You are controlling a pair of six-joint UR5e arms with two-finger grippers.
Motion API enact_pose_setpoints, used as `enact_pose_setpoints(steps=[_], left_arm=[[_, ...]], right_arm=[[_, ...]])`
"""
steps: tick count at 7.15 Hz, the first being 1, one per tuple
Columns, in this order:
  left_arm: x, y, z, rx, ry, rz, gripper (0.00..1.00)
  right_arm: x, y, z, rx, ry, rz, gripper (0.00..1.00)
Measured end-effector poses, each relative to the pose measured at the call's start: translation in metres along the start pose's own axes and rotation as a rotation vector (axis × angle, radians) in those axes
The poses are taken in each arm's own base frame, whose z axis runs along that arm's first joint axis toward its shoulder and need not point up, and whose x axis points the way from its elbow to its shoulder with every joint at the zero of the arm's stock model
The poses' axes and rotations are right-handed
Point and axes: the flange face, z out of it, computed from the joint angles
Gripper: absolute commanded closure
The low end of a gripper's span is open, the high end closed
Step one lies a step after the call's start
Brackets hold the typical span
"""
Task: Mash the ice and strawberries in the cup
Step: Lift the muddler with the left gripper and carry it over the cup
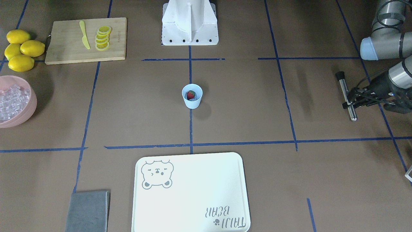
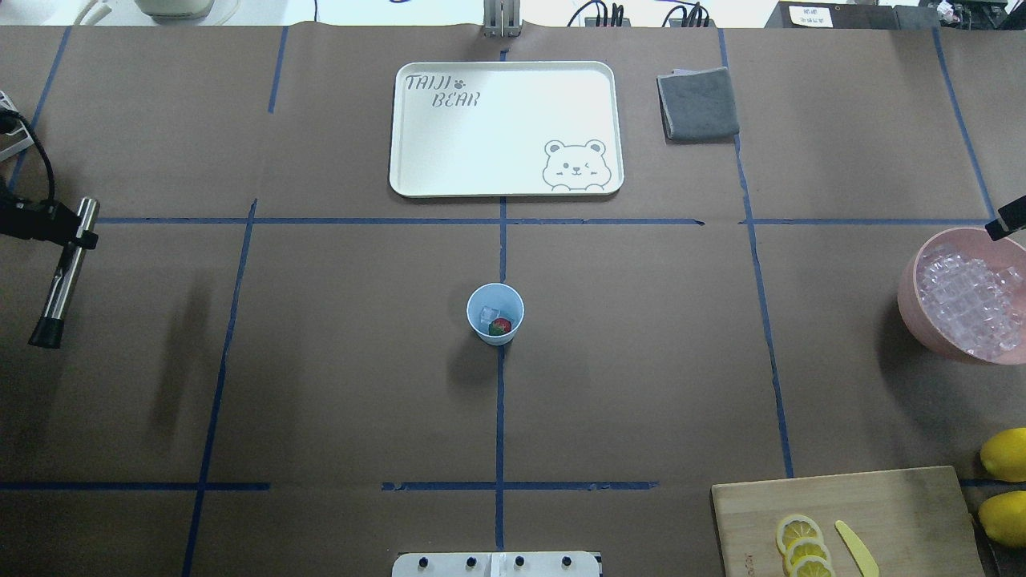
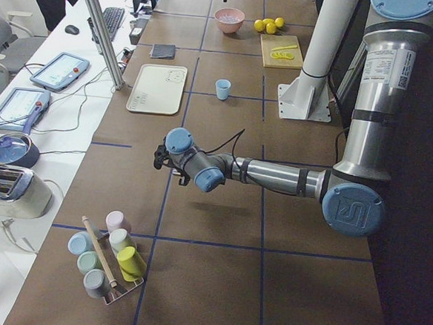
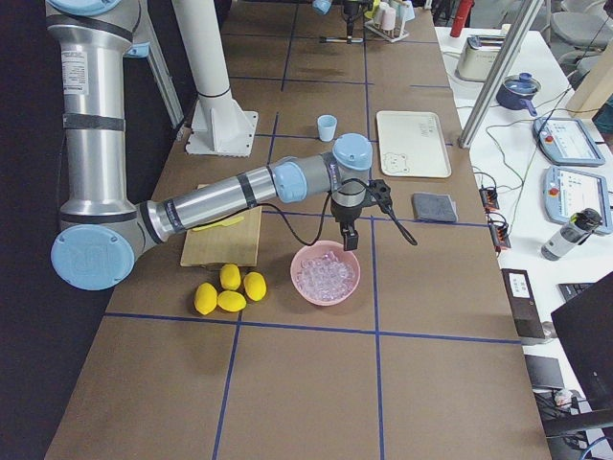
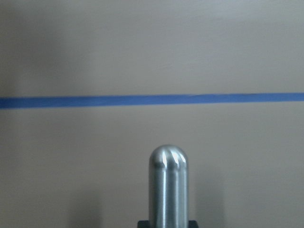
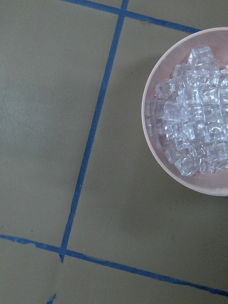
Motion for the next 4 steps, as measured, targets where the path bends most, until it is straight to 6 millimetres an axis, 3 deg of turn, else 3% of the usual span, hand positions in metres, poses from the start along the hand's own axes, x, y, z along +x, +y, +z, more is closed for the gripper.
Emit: enact_pose_setpoints(steps=[2,4], left_arm=[[0.127,0.008,-0.025,0.057,0.104,0.193,1.00],[0.270,0.023,-0.011,0.130,0.191,0.401,1.00]], right_arm=[[0.000,-0.001,0.000,0.000,0.000,0.000,0.00],[0.000,-0.001,0.000,-0.001,0.000,0.001,0.00]])
